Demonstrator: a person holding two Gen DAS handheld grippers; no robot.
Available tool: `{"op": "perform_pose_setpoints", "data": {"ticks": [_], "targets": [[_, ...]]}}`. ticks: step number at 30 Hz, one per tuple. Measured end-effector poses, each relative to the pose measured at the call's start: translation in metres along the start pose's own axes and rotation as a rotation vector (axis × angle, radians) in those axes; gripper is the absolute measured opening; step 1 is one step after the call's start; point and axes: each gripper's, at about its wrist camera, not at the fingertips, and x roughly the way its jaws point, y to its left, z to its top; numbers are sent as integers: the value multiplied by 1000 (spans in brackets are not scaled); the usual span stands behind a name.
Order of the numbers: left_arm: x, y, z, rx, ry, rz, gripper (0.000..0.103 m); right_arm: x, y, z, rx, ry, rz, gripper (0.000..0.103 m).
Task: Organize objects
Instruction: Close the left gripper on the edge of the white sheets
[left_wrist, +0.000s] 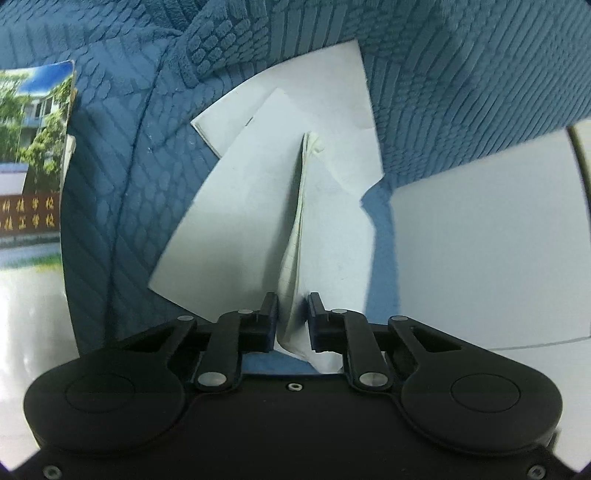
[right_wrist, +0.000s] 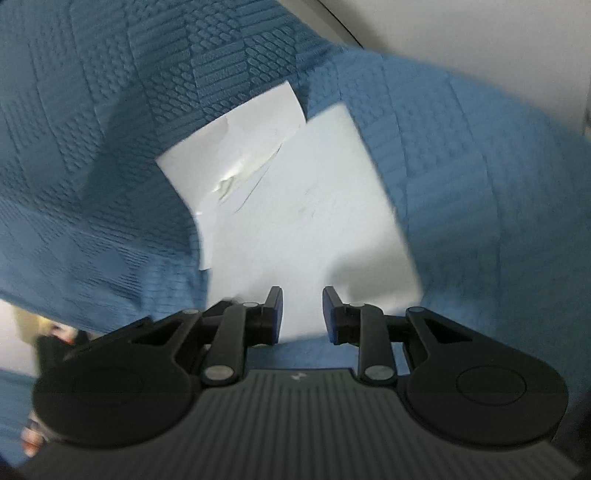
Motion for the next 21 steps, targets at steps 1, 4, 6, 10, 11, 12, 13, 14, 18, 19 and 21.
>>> {"op": "perform_pose_setpoints", "data": {"ticks": [1,4,6,10,11,12,13,14,18,19,21], "targets": [[-2,-1,0,-19,0,-20,11,-3,-3,-6,46,18,47,52],[-8,-2,-1,-60,12,-81,0,-9,-7,-20,139,25,153,66],[-13,-4,-2,-61,12,-94,0,-5,-11,-27,200,44,199,66],[-15,-1,-5,-57,21,-94,0,5,-17,-26,265,12,169,66],[-14,-2,-7,-43,18,-85,0,5,-18,-23,260,-10,139,65],[-14,-3,-7,-23,13,-72,0,4,-19,-19,253,-40,104,65],[-14,-4,-8,1,7,-62,0,1,-19,-15,244,-71,72,65],[-14,-5,-9,25,-4,-52,3,-2,-18,-10,229,-102,45,65],[-8,-8,-11,129,-41,31,5,-10,-12,10,111,-181,-116,65],[-5,-7,-11,142,-39,43,5,-10,-13,13,98,-198,-148,65],[1,-6,-12,150,-27,48,5,-9,-17,17,98,-206,-182,65]]}}
